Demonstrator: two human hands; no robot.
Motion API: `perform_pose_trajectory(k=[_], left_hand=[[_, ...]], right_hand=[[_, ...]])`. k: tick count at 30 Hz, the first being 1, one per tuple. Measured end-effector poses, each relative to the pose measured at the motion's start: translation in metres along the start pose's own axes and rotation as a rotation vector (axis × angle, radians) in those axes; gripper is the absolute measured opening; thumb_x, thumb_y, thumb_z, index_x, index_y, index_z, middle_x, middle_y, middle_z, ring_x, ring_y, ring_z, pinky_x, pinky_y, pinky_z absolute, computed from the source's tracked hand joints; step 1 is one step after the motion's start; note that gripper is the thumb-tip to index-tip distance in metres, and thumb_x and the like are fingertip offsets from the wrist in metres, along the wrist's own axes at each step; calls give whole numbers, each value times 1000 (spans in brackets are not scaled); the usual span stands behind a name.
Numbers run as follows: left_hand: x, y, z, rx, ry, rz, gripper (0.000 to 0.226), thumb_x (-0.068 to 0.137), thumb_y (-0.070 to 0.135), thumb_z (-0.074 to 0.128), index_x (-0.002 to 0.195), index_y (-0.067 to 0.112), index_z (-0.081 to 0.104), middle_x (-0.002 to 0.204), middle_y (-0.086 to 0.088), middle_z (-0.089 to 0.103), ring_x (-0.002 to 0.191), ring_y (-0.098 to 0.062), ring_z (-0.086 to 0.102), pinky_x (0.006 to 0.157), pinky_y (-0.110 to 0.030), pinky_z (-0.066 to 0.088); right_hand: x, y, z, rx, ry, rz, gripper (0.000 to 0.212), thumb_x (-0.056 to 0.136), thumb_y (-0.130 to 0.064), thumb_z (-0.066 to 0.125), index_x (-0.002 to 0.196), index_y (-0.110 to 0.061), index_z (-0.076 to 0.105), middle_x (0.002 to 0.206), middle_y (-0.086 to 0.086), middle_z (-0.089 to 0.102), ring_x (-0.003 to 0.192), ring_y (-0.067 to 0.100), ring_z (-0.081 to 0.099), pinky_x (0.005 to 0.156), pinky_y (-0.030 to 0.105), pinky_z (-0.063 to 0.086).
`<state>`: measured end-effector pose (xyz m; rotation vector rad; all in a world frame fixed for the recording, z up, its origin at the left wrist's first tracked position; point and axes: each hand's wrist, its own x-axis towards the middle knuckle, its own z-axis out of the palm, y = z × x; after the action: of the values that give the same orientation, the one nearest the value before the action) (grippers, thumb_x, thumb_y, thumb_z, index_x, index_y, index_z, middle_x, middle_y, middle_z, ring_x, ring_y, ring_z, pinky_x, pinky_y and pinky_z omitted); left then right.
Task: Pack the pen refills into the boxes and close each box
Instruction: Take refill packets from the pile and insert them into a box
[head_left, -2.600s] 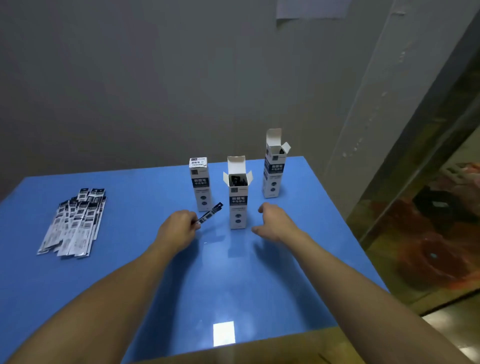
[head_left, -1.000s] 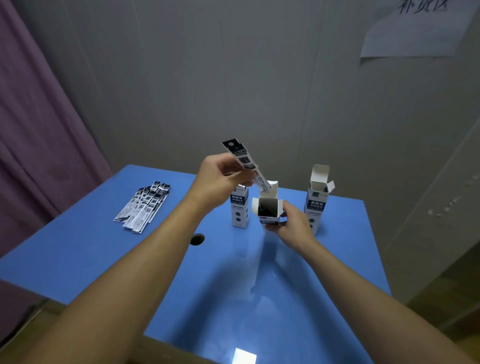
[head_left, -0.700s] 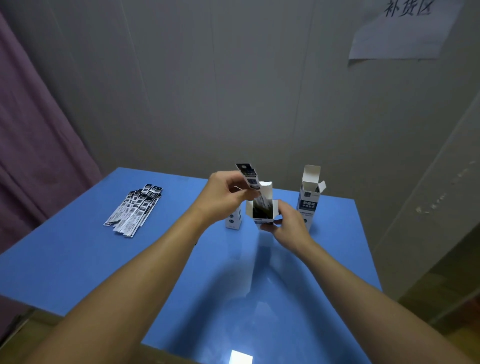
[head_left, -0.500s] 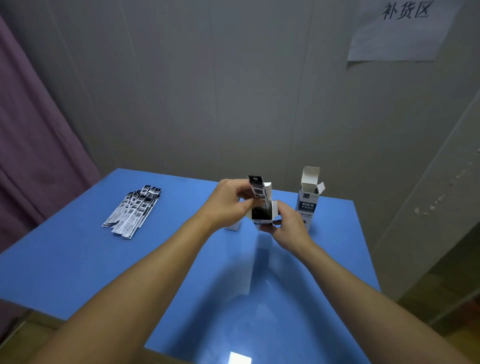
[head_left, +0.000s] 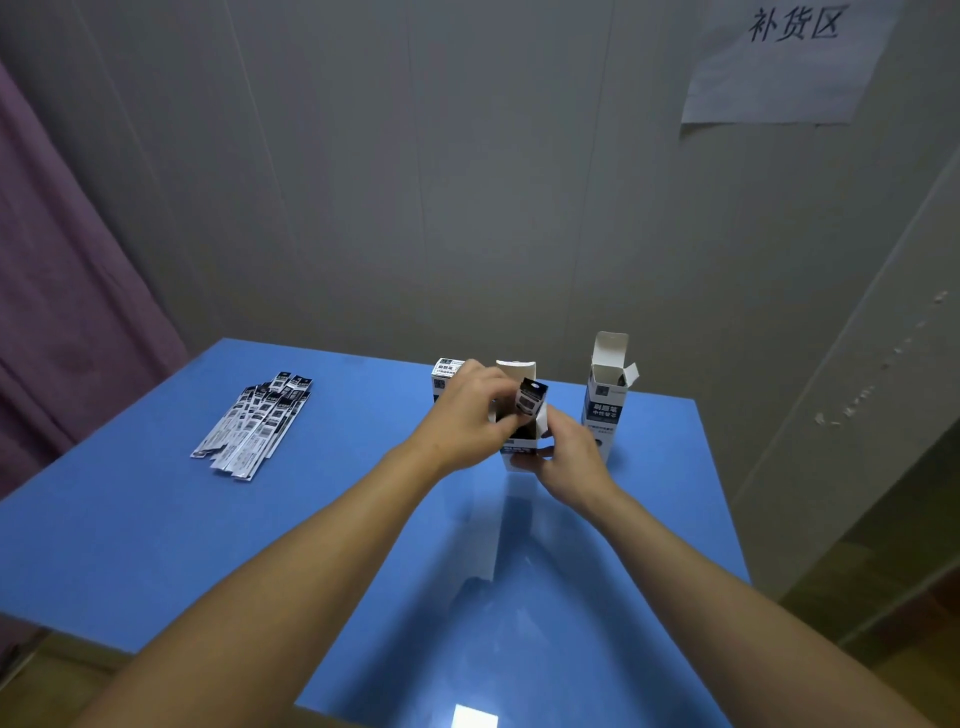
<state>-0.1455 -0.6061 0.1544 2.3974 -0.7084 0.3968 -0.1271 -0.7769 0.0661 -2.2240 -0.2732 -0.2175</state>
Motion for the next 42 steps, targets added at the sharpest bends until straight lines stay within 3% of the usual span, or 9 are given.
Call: perform_pose_trajectory(k=[5, 8, 12, 20, 25, 31, 37, 39, 42], left_hand=[[-4, 6, -2, -92, -8, -88, 28, 85, 8, 64, 81, 34, 53, 86, 14, 50, 95, -8, 43, 76, -6, 35], [-3, 2, 0, -87, 20, -77, 20, 86, 7, 65, 84, 26, 65, 85, 21, 50, 94, -6, 42, 78, -3, 34], [2, -12, 8, 12, 34, 2, 19, 86, 8, 65, 88, 23, 77, 88, 14, 64, 94, -11, 40, 81, -11, 32], [0, -25, 14, -29, 144, -42, 24, 86, 5, 61, 98, 23, 71, 88, 20, 52, 89, -2, 41, 79, -8, 33], [-21, -52, 13, -45, 224, -181, 27, 81, -4, 59, 95, 15, 71, 93, 7, 64, 81, -8, 53, 72, -7, 37], [-54, -90, 12, 81, 51, -441, 28, 84, 3, 56, 103, 19, 69, 95, 4, 63, 83, -13, 58, 80, -28, 49], [-71, -107, 13, 160, -55, -563, 30, 88, 8, 56, 115, 16, 65, 104, 0, 63, 94, -19, 59, 89, -34, 50], [-75, -111, 15, 186, -81, -577, 30, 89, 10, 56, 117, 15, 64, 105, 0, 62, 95, -19, 59, 88, -34, 50], [-79, -117, 19, 208, -94, -601, 30, 89, 10, 55, 117, 15, 64, 105, 0, 62, 95, -20, 58, 88, -35, 51]], right_hand=[[-3, 5, 1, 10, -19, 22, 43, 73, -15, 83, 108, -25, 61, 105, -5, 64, 95, 16, 63, 79, 41, 57], [-3, 3, 1, -2, -18, 29, 45, 73, -15, 84, 111, -25, 61, 106, -5, 66, 96, 15, 63, 80, 33, 54], [-4, 0, 0, -2, -11, 46, 46, 75, -15, 83, 115, -23, 61, 105, -4, 64, 94, 14, 58, 81, 31, 51], [-4, 4, 0, 14, -35, 125, 52, 74, -20, 83, 120, -25, 59, 108, -5, 64, 96, 14, 58, 81, 33, 53], [-1, 17, -3, -32, -37, 203, 42, 78, -24, 83, 110, -16, 56, 105, -2, 62, 95, 19, 58, 75, 29, 43], [12, 30, -3, 9, -22, 357, 47, 80, -30, 83, 113, -15, 52, 107, -2, 63, 101, 22, 61, 83, 35, 50], [19, 36, -1, -39, -56, 404, 50, 83, -30, 80, 119, -10, 52, 116, 4, 64, 110, 26, 59, 86, 35, 48], [16, 35, -2, -118, -96, 451, 47, 84, -32, 79, 114, -8, 52, 110, 6, 61, 107, 26, 57, 79, 34, 48], [3, 27, -8, -361, -229, 527, 29, 88, -30, 70, 84, -12, 48, 87, 4, 53, 84, 24, 55, 58, 28, 43]])
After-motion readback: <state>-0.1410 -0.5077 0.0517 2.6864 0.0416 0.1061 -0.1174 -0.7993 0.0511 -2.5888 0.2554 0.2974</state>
